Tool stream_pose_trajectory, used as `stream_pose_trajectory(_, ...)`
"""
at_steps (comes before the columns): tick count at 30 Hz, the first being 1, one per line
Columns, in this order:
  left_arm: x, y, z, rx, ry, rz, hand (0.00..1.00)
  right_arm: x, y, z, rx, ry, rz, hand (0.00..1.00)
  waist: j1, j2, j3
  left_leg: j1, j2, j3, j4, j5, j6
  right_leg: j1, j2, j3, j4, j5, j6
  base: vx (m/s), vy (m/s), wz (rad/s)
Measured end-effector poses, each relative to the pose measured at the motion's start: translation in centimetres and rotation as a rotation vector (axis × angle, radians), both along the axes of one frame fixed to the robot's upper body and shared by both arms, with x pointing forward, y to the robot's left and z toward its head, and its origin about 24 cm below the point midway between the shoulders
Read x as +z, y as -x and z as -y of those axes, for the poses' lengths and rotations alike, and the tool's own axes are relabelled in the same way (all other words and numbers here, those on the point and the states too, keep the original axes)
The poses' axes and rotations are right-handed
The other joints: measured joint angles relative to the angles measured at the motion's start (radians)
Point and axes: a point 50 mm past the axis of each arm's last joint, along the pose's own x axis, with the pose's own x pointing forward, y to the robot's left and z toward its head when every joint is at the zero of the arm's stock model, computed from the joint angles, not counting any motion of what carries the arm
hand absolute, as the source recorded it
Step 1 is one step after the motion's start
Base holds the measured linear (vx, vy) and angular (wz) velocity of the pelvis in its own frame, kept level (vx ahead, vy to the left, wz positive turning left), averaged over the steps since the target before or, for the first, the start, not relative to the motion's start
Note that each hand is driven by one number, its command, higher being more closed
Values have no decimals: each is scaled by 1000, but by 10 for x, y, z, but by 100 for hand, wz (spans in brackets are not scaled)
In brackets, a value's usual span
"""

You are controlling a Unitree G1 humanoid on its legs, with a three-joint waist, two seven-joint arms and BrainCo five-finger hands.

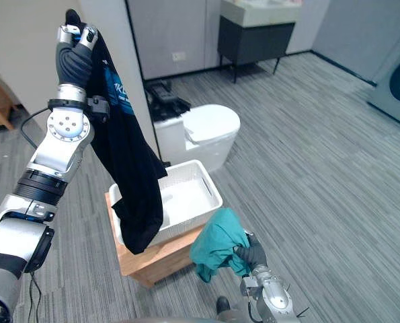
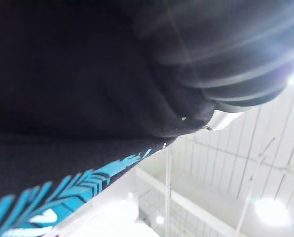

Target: Tidy the bed and pick cloth on bed and put in laundry

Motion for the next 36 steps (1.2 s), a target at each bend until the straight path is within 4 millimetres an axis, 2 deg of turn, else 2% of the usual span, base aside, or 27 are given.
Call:
stream_pose_trajectory(3,-10,-2,12,-41,18,-31,100,8,2,0,20,5,37,100,-7,1,20,4,-7,35,8,0,1,-16,0,35,0,6,8,-40,-24,-35)
stream_pose_trajectory(4,-13,-2,16,-52,26,-38,100,9,2,-2,33,3,46,100,-19,-1,30,8,-7,40,9,0,1,-16,0,41,1,6,9,-72,-46,-19)
stream_pose_trajectory(7,-30,0,18,-52,19,-73,100,11,0,-7,73,-9,56,100,-33,-1,54,17,-7,46,11,0,2,-16,3,55,6,6,9,-84,-52,-11)
stream_pose_trajectory(10,-51,2,23,-42,-27,-118,100,13,-4,-8,104,-3,73,100,-34,-7,112,-1,-5,40,19,-12,4,-27,4,65,9,17,13,-151,-50,-3)
stream_pose_trajectory(13,-65,2,21,7,-95,-178,100,24,-20,-4,129,33,129,100,-36,-12,180,-68,-3,27,37,-15,11,-90,3,83,8,63,16,-186,-27,0)
stream_pose_trajectory(15,-81,3,15,59,-138,-250,100,32,-30,-2,127,52,169,100,-39,-19,219,-113,3,7,59,-15,11,-122,3,85,6,84,22,-142,-26,5)
stream_pose_trajectory(16,-99,3,6,104,-150,-326,100,39,-38,1,116,65,200,100,-41,-20,236,-140,11,-10,70,-15,11,-136,7,86,-7,110,27,-99,-24,7)
stream_pose_trajectory(18,-120,7,-3,143,-137,-404,100,47,-45,5,107,84,243,100,-44,-24,244,-162,19,-22,80,-15,11,-148,12,84,-12,124,28,-64,-19,11)
stream_pose_trajectory(19,-143,14,-13,184,-103,-489,100,56,-52,13,78,109,287,100,-42,-24,244,-181,31,-36,99,-15,11,-151,18,83,-21,136,34,-40,-23,10)
stream_pose_trajectory(22,-170,27,-24,245,-49,-573,100,75,-61,31,-3,164,369,100,-20,-25,245,-198,47,-69,122,-15,11,-150,30,76,-25,152,28,-18,-12,9)
stream_pose_trajectory(23,-174,30,-27,264,-32,-581,0,82,-62,34,-16,178,396,100,-20,-25,245,-200,47,-76,123,-15,11,-148,29,73,-25,152,28,-19,2,31)
stream_pose_trajectory(25,-186,40,-41,332,9,-604,0,104,-62,43,-53,214,486,100,-18,-25,245,-203,49,-122,127,-15,11,-128,29,50,-27,152,28,-23,13,39)
stream_pose_trajectory(27,-190,46,-48,358,23,-608,0,116,-62,48,-62,246,529,100,-3,-25,245,-200,58,-145,134,-15,11,-108,32,48,-30,153,27,-23,23,41)
stream_pose_trajectory(32,-186,57,-67,410,80,-565,0,139,-76,52,-51,343,616,100,37,-27,243,-190,70,-193,130,-6,-3,-67,39,9,-40,152,26,-21,8,33)
stream_pose_trajectory(34,-181,60,-72,406,75,-545,0,149,-83,52,-46,357,652,100,47,-46,232,-179,54,-203,117,20,-7,-46,23,-6,-40,94,4,-26,-26,33)
stream_pose_trajectory(35,-174,62,-73,394,85,-509,0,159,-90,55,-60,364,678,100,59,-61,221,-164,44,-205,101,47,-8,-32,13,-18,-41,27,9,-40,-68,29)
stream_pose_trajectory(36,-170,64,-74,382,89,-486,0,166,-94,56,-65,369,698,100,60,-61,219,-153,41,-207,79,65,-7,-24,12,-37,-40,26,9,-42,-80,31)
